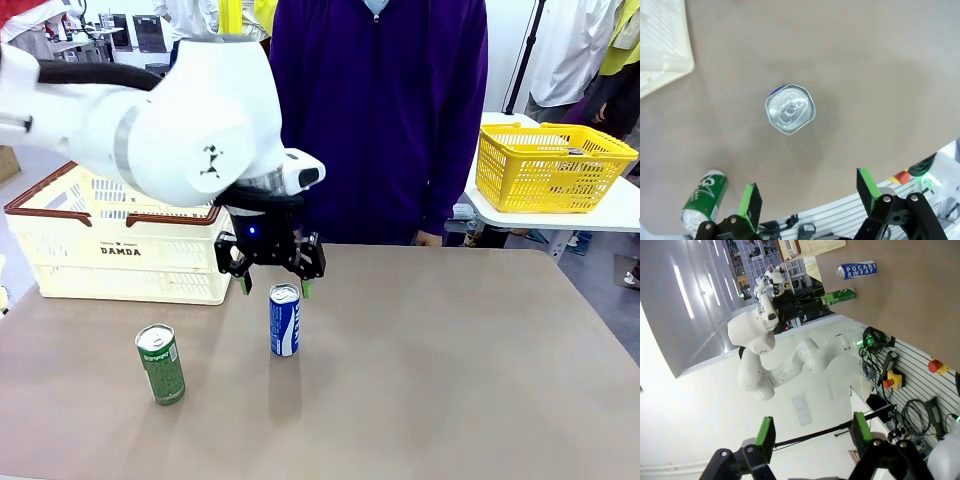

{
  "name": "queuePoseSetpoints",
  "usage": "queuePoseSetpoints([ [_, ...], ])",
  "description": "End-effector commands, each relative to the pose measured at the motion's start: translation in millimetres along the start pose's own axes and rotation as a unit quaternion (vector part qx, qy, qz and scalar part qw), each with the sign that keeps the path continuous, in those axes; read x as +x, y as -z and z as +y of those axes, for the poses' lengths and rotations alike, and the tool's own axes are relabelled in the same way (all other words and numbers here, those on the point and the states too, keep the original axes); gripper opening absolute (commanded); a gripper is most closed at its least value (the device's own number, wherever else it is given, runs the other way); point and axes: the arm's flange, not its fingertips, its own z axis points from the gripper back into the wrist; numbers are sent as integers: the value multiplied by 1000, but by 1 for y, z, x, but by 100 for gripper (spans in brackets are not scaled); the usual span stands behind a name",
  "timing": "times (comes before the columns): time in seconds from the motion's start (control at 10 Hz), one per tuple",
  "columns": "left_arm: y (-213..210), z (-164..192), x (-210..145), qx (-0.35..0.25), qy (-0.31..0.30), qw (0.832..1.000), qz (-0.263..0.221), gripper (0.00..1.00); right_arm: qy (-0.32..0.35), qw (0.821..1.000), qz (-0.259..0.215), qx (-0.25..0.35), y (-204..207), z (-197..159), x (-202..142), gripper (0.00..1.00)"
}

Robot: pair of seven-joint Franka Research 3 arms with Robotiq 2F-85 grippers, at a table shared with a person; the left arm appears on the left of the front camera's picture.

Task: Place the drinks into the Shopping basket.
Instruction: Pick up one drink and place it into the Shopping basket.

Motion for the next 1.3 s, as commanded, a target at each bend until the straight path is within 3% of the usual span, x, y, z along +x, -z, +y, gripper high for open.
queuePoseSetpoints([
  [0.0,22,-5,8,13,-5,1000,4,100,3,1000,6,-4,-4,2,-3,82],
  [0.2,46,-8,15,37,-13,999,-23,100,3,1000,6,-4,-4,2,-3,82],
  [0.4,68,-8,26,33,-7,999,-18,100,3,1000,6,-4,-4,2,-3,82],
  [0.5,77,-7,33,63,-27,997,-41,100,3,1000,6,-4,-4,2,-3,82],
  [1.2,104,-14,46,66,-26,997,-13,100,3,1000,6,-4,-4,2,-3,82],
])
